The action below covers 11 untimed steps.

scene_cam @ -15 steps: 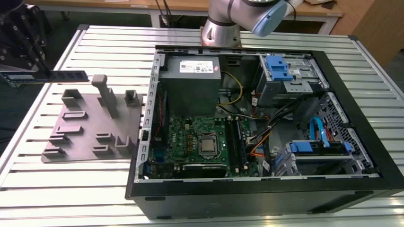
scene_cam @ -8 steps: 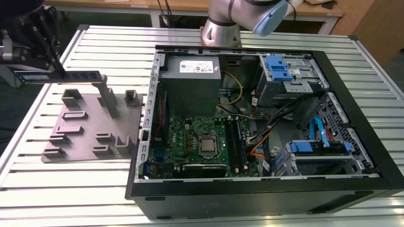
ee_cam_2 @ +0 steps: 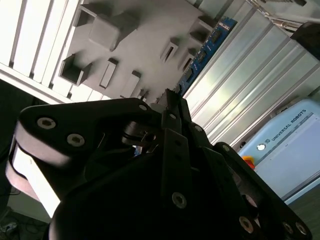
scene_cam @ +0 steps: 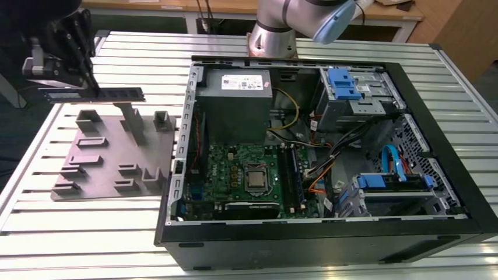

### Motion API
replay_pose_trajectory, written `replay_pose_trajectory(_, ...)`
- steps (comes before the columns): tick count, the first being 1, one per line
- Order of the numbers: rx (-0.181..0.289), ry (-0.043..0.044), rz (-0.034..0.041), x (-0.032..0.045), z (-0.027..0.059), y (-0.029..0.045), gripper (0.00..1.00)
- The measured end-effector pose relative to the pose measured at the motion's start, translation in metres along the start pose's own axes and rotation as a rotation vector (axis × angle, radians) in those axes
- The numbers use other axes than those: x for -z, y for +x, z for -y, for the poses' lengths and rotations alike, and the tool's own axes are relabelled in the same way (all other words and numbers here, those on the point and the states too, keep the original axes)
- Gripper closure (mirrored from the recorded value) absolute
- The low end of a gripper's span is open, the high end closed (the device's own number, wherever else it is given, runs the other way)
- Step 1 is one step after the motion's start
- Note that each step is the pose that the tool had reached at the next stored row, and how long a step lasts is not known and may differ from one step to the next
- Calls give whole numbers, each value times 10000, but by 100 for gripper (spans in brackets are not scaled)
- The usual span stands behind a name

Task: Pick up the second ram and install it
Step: 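Pick up the second ram and move it above second insertion slot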

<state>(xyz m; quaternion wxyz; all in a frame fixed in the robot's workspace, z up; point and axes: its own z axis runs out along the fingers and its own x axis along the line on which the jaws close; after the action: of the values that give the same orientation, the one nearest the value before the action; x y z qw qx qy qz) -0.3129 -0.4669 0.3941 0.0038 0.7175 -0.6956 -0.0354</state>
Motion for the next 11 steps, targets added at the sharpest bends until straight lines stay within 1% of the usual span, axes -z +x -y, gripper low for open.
replay_pose_trajectory(11, 0, -2, 0, 18, 333, 10, 86)
